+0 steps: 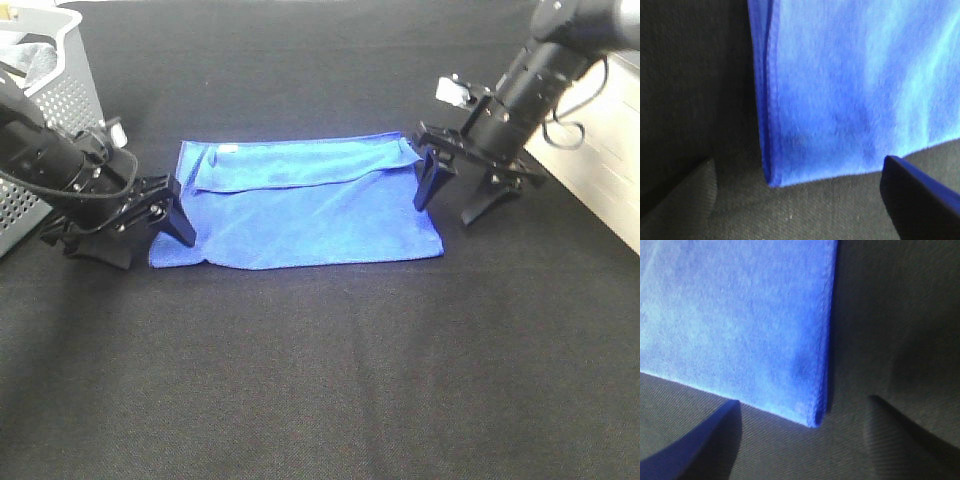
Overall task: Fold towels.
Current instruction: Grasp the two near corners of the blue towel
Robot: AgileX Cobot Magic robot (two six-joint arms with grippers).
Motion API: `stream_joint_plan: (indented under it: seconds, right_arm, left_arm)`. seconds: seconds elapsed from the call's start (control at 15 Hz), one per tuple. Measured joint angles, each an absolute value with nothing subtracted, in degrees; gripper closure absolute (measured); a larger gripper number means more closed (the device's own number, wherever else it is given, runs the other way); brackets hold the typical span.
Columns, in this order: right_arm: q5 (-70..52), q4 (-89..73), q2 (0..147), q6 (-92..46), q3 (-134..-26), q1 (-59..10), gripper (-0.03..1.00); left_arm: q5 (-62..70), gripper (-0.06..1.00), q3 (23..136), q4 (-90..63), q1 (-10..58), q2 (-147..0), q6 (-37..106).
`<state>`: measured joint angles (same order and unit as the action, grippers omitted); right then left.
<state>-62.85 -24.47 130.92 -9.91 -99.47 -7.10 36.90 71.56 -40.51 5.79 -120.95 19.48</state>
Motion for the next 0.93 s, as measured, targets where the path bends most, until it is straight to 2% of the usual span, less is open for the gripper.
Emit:
stream_joint_plan:
  seconds: [0.2,0.53,0.67,0.73,0.87,0.93]
  right_arm:
    - [-57.70,-27.39,129.77,-11.57,-93.62,-7.10,0.31]
    - [-55.18,-31.68,132.01,-15.87,-92.82,-7.10,0.32]
    - [-55.18,-35.64,132.93,-17.19,-92.82,-7.10,0.33]
    - [-55.23,-37.76,133.73,-17.82,-92.82,-7.10,0.41]
    - [-54.72,-38.22,134.47,-18.51,-92.82,-7.39,0.64]
    - [-54.49,-38.27,134.76,-18.51,-92.82,-7.39,0.81]
  left_arm:
    - [36.10,0.10,71.51,-40.45,5.79,-120.95,19.48]
    - [29.51,0.11,71.79,-40.62,8.25,-121.58,19.48]
    - [29.68,0.17,73.11,-41.42,8.82,-123.36,19.42]
    - [29.85,0.25,73.85,-43.09,8.77,-124.22,19.48]
    - [29.56,0.41,74.14,-44.00,8.77,-124.79,19.48]
    - [29.68,0.59,74.14,-44.06,8.82,-125.13,19.48]
